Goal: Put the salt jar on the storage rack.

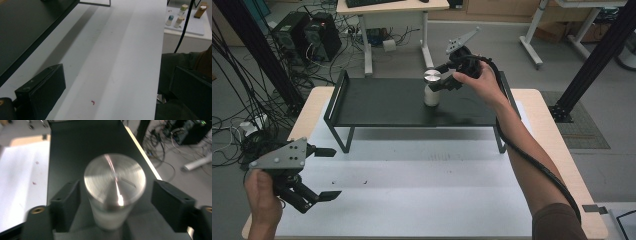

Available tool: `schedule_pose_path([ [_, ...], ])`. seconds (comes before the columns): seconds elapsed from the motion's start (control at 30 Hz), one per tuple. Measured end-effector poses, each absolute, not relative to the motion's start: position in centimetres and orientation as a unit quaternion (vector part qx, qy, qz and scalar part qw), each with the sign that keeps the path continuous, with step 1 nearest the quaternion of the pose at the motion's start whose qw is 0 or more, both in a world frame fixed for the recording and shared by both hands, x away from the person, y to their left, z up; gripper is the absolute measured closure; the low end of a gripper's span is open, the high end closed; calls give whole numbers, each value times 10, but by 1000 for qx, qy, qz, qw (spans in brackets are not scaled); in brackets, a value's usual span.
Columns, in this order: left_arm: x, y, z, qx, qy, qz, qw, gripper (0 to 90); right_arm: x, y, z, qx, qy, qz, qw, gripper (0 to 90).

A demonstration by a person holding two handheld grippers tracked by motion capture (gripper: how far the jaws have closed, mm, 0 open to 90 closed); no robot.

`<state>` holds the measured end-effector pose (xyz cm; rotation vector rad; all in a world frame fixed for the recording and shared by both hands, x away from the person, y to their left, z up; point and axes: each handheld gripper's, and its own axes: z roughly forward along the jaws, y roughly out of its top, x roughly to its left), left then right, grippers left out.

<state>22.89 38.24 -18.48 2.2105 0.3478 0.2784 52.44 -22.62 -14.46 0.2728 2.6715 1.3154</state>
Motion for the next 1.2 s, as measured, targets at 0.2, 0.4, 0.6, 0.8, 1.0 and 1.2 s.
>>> schedule_pose_path([
  [0.2,235,378,-183,886,133,110,430,6,489,-252,-124,99,894,425,99,74],
  [0.4,242,375,-184,886,134,108,432,7,427,-290,-106,81,904,403,115,39],
  [0.6,245,375,-187,884,138,109,434,7,374,-312,-103,68,921,364,118,41],
  [0.8,249,375,-194,882,146,107,435,6,326,-333,-119,72,932,338,109,44],
  [1.0,254,374,-197,881,149,106,437,6,300,-334,-137,81,945,302,100,46],
  [1.2,259,373,-200,882,147,104,436,7,298,-331,-156,93,951,282,83,52],
])
